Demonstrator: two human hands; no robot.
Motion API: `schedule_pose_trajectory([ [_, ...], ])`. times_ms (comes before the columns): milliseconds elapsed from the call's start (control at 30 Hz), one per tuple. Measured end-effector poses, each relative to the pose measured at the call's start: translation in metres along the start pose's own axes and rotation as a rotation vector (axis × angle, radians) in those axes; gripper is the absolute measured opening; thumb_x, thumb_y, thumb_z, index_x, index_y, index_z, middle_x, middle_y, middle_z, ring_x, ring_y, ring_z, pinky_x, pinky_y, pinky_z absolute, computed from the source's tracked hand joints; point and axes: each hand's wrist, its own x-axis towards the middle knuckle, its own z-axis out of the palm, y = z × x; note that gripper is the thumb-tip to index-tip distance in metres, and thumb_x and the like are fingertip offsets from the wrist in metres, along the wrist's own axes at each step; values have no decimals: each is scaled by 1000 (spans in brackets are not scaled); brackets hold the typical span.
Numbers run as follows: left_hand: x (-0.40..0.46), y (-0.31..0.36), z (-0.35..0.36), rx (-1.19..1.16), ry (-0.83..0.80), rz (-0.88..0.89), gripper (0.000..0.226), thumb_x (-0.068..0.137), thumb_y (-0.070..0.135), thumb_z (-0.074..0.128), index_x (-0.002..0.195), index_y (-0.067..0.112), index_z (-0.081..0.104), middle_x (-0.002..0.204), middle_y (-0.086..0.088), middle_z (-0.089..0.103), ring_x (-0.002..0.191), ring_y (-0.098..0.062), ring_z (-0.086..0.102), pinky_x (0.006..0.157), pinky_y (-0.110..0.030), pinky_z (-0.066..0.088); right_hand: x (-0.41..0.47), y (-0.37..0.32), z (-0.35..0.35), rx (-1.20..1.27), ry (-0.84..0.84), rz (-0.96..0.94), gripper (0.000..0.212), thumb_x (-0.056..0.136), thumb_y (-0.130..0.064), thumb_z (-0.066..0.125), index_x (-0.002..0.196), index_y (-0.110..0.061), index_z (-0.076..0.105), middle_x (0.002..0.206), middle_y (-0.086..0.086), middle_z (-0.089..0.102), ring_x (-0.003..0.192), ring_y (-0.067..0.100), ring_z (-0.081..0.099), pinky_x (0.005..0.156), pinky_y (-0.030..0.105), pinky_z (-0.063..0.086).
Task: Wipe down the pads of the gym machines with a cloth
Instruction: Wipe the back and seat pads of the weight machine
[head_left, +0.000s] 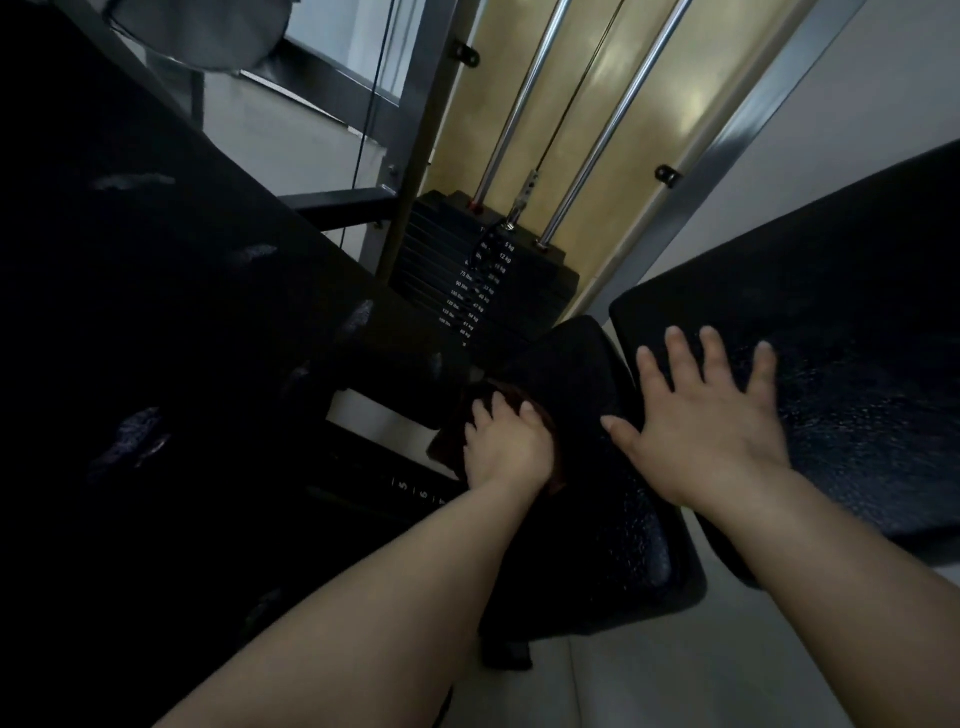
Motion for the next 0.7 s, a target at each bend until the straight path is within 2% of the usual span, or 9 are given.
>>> schedule_pose_trajectory([
  [167, -66, -21, -1, 30, -42, -70, 56, 102, 40, 21, 152, 16, 15, 160, -8, 7, 143, -27, 18, 117, -40, 20, 0, -1, 1, -12, -3, 5, 76, 92, -66, 9, 152, -21, -4, 160, 8, -12, 146, 32, -13, 112, 61, -7],
  [367, -128, -42, -4, 78, -135, 16, 56, 103, 38, 18, 153, 21, 1, 161, -1, -7, 147, -21, -6, 120, -35, 2, -1, 0, 0, -10, -1, 5, 75, 92, -64, 7, 152, -20, -5, 159, 9, -14, 146, 32, -15, 113, 60, -7],
  [467, -103, -26, -4, 46, -153, -47, 60, 101, 48, 12, 153, 21, 3, 161, -3, -5, 147, -25, -7, 119, -40, -2, -2, -1, 3, -16, 23, 4, 73, 93, -62, 9, 152, -20, -5, 160, 8, -13, 146, 31, -13, 113, 59, -6],
  [567, -57, 0, -1, 10, -136, -72, 64, 97, 58, 8, 153, 27, 8, 161, -1, -1, 147, -29, -3, 117, -51, 3, 0, -1, 3, -14, 22, 11, 73, 94, -62, 9, 152, -20, -5, 160, 8, -14, 146, 31, -14, 113, 59, -6],
  [700, 3, 19, -4, -16, -107, -65, 55, 100, 51, 14, 152, 32, 13, 161, 2, 4, 146, -32, 4, 115, -55, 10, 1, -1, 4, -11, 21, 6, 72, 94, -61, 8, 152, -20, -7, 159, 9, -15, 145, 32, -15, 112, 59, -7],
])
